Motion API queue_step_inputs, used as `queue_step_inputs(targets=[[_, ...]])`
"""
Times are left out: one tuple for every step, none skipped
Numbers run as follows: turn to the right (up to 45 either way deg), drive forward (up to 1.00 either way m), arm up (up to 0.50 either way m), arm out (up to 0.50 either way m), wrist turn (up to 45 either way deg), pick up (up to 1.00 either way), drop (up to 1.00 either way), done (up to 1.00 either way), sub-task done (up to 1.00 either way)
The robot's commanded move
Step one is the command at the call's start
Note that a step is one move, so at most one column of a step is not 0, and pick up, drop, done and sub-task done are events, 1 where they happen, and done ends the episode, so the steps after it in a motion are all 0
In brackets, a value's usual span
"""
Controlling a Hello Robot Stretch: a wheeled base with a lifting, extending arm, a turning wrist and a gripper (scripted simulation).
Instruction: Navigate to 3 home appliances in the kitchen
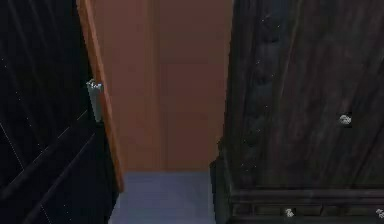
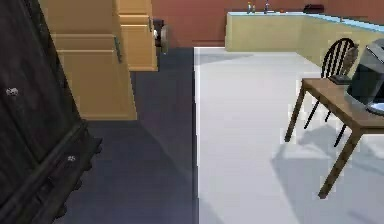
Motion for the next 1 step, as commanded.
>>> queue_step_inputs(targets=[[45.0, 0.0, 0.0, 0.0, 0.0, 0.0, 0.0, 0.0, 0.0]])
